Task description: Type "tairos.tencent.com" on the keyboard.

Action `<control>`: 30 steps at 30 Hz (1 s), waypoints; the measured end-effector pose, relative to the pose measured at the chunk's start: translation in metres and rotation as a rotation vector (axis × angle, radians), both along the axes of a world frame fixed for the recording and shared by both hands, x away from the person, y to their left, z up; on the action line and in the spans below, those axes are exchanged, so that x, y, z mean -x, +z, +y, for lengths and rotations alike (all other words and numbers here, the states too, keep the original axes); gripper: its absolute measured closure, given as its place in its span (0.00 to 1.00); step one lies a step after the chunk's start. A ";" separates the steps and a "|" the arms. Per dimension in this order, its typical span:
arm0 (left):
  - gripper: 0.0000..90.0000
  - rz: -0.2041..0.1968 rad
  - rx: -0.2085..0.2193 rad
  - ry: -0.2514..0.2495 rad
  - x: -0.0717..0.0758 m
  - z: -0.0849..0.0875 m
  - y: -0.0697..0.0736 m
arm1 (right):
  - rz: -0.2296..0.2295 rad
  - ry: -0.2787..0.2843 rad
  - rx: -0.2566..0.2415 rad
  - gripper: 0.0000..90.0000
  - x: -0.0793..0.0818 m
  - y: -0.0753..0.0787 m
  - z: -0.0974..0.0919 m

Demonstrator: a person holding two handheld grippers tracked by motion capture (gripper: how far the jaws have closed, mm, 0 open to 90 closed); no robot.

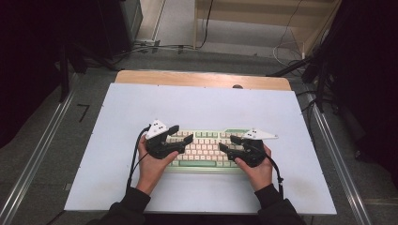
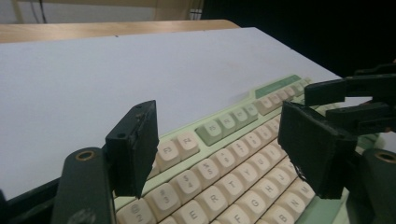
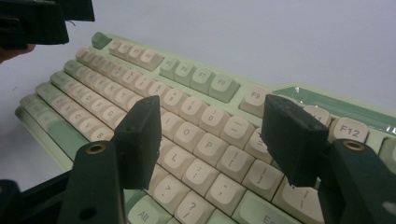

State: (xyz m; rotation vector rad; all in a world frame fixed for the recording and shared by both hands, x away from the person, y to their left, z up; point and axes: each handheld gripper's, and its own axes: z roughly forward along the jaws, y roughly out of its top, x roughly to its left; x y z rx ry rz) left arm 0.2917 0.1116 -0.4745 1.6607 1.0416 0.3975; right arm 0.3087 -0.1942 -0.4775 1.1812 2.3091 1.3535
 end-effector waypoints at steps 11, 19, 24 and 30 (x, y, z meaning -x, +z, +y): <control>0.34 0.016 -0.012 0.069 0.003 0.014 -0.003 | 0.000 0.002 0.001 0.41 0.000 0.000 0.000; 0.51 0.001 -0.082 0.058 0.011 0.016 -0.004 | 0.000 0.001 0.000 0.41 0.000 0.000 0.000; 0.82 0.053 -0.114 0.018 0.012 0.014 -0.006 | -0.001 0.000 -0.002 0.41 0.000 0.001 0.000; 1.00 0.094 -0.125 -0.030 0.012 0.010 -0.009 | -0.001 0.001 -0.002 0.41 0.001 0.001 0.000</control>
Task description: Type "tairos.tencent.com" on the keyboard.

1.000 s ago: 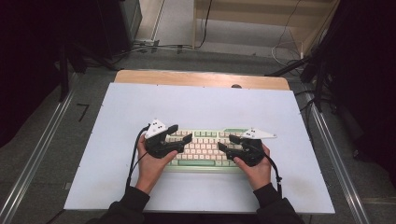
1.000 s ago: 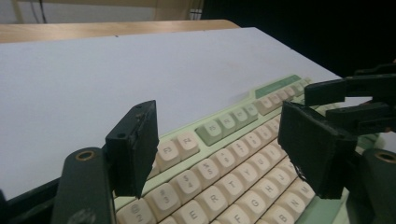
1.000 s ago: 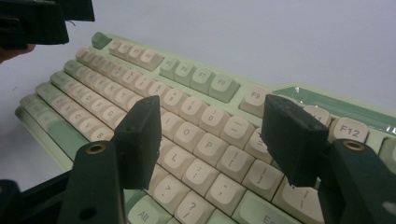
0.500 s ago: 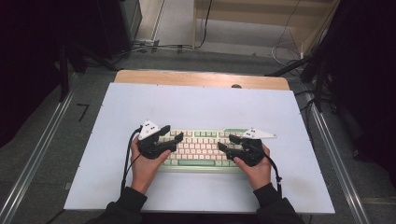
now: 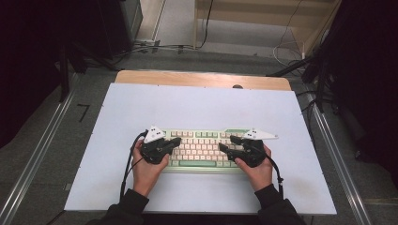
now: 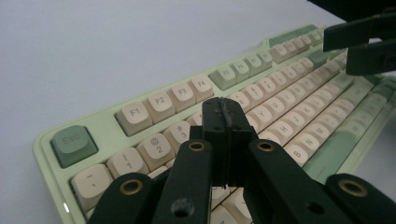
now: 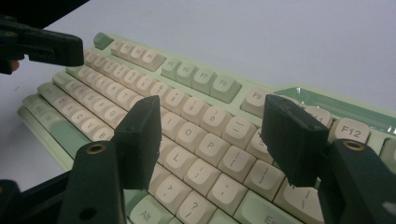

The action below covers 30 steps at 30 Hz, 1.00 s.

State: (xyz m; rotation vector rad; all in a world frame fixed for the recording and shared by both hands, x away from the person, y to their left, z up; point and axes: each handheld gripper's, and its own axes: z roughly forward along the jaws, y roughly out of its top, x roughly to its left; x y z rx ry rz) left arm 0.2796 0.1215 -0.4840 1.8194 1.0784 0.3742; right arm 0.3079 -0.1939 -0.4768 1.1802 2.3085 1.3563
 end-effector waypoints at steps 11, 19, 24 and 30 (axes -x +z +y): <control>1.00 0.038 -0.047 0.016 -0.007 -0.011 -0.008 | 0.003 0.004 0.003 0.41 0.000 -0.001 0.001; 1.00 0.035 -0.103 0.018 -0.007 -0.016 -0.007 | 0.003 0.005 0.003 0.41 0.000 -0.001 0.001; 1.00 0.050 -0.108 0.025 -0.008 -0.016 -0.008 | 0.004 0.006 0.002 0.41 0.000 -0.001 0.001; 1.00 0.072 -0.119 0.020 -0.009 -0.016 -0.009 | 0.006 0.009 0.006 0.41 0.000 -0.002 0.002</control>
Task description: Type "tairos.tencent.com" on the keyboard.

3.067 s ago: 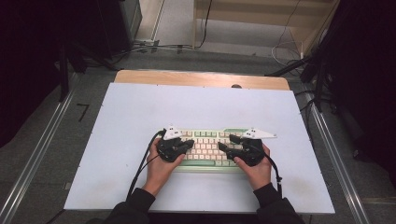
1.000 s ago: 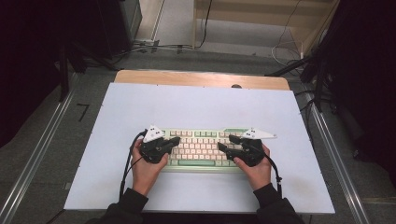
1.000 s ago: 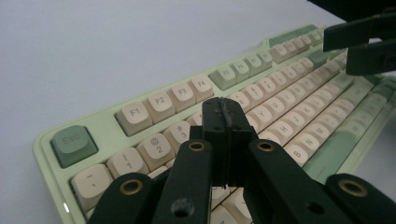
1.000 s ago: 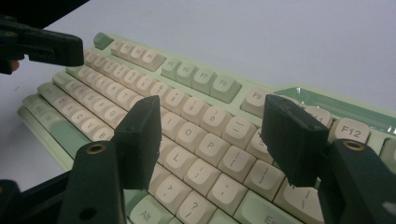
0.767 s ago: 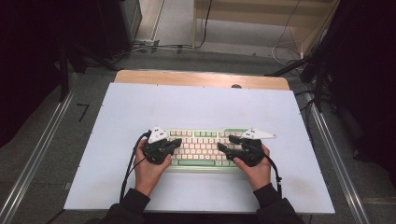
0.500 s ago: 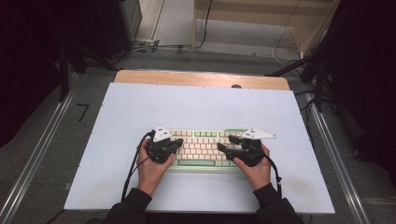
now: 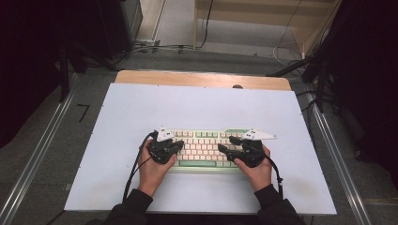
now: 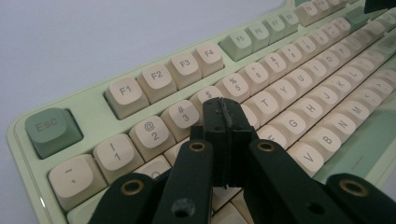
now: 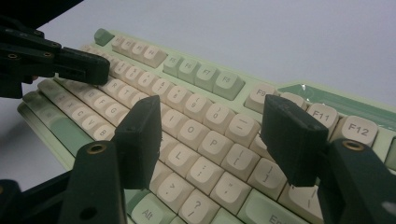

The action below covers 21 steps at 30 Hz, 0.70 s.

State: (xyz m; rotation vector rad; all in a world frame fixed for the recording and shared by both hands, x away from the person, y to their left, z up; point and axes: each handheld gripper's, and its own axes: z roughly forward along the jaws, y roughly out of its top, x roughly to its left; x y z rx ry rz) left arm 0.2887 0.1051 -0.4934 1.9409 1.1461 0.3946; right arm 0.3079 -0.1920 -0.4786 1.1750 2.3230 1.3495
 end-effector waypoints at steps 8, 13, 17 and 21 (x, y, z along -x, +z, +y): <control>0.68 -0.096 0.140 0.031 0.007 0.013 0.013 | 0.000 -0.001 -0.002 0.41 0.000 0.000 -0.001; 0.39 -0.114 0.220 0.084 0.007 0.026 0.014 | 0.000 0.010 -0.002 0.45 0.001 0.000 0.001; 0.31 -0.123 0.226 0.122 0.008 0.032 0.015 | -0.001 0.027 -0.003 0.55 0.002 0.001 0.003; 0.29 -0.117 0.206 0.140 0.007 0.032 0.012 | 0.000 0.085 -0.012 0.85 0.006 0.003 0.006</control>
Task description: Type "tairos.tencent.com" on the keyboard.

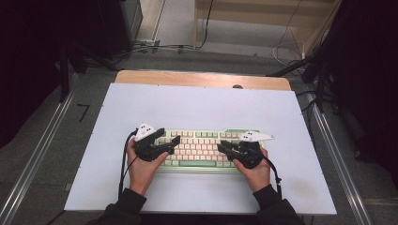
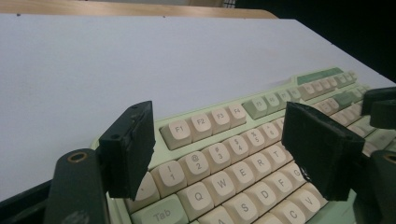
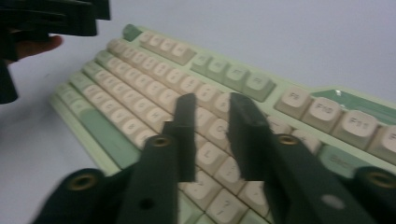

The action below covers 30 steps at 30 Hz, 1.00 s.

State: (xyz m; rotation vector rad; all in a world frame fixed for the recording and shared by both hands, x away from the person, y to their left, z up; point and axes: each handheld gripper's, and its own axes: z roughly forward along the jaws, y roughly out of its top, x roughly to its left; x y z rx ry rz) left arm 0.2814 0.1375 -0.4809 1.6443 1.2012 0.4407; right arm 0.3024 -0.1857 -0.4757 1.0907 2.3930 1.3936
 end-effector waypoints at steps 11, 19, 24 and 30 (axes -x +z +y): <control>0.27 -0.017 -0.001 0.032 0.002 0.003 0.000 | 0.014 0.113 0.016 0.98 0.005 0.000 0.020; 0.27 -0.027 -0.003 0.033 0.004 0.002 0.000 | 0.018 0.151 0.055 0.98 0.006 -0.008 0.036; 0.27 -0.029 0.001 0.028 0.004 0.002 -0.001 | 0.027 0.168 0.079 0.98 0.006 -0.014 0.044; 0.27 -0.029 0.005 0.025 0.004 0.002 -0.002 | 0.030 0.175 0.087 0.98 0.006 -0.016 0.047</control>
